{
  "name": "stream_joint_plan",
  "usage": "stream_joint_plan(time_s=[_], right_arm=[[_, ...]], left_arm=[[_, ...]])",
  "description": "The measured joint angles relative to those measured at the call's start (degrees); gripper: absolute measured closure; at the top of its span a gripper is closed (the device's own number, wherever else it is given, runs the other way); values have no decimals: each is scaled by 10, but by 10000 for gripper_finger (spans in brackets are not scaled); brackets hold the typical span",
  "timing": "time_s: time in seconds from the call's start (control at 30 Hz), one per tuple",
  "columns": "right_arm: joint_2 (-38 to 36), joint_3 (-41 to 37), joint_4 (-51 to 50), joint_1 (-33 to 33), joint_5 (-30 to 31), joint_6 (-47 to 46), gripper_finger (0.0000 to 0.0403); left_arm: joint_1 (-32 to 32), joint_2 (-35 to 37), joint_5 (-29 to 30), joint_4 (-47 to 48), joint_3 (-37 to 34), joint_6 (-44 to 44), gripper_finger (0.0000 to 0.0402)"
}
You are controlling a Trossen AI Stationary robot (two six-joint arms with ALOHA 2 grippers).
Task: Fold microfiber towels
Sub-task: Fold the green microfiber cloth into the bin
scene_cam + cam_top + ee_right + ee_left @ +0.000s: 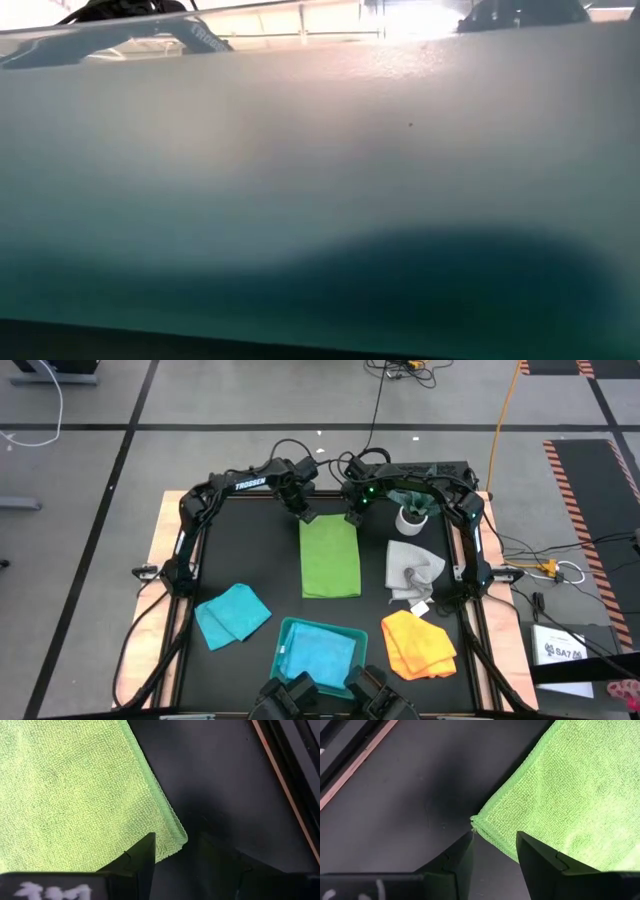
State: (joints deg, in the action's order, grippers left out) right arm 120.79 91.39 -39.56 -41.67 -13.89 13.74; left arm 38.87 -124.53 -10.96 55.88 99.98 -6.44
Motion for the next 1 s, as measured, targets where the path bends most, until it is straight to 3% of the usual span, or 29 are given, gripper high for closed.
stream_joint_plan(time_s=[0.27,0.67,0.83,1.0], right_arm=[[0,0,8,-6,-43,-8,264],[0,0,-15,-7,-41,-45,264],[0,0,-58,2,20,-53,264],[7,0,-46,14,0,-71,264]], left_arm=[[3,0,0,1,0,0,252],[3,0,1,1,0,0,252],[3,0,1,1,0,0,252],[3,0,1,1,0,0,252]])
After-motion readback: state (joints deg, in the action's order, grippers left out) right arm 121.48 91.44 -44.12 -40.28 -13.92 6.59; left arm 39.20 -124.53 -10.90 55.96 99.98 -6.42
